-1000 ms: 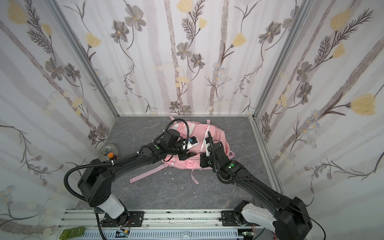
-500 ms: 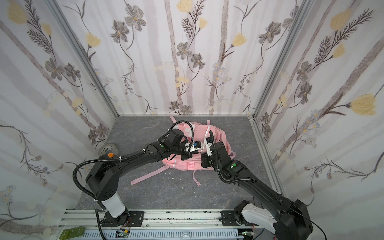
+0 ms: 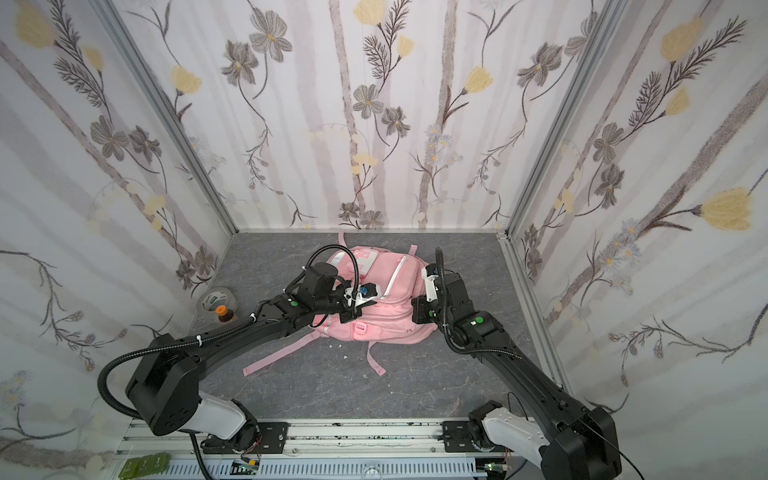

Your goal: Pack the student bag

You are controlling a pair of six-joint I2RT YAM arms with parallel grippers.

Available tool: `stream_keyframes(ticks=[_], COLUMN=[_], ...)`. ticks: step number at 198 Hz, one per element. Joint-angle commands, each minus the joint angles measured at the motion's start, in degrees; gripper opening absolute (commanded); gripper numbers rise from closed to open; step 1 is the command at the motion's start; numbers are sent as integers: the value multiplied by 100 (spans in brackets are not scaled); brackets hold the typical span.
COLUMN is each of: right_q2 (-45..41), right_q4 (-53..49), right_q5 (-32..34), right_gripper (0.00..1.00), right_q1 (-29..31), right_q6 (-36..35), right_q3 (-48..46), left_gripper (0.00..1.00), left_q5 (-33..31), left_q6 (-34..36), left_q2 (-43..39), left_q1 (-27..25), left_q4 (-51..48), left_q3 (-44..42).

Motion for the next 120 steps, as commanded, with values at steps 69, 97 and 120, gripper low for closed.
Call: stream_keyframes(ticks=[69,97,120], right_q2=[1029,1117,1027], right_q4=[82,508,735], right_q5=[-483,-660,-695], right_gripper=[0,0,0], right_q1=[582,980,1168], right_q6=[135,554,769], right_q3=[1017,987,842], left_gripper=[65,65,63], left_q5=[-7,-38,-405], left_q6=[-657,-847,-1014], left_q2=[-539,-575,-546], left_q1=[63,-418,-629], left_q4=[-479,-645,-644], left_q3=[267,326,225])
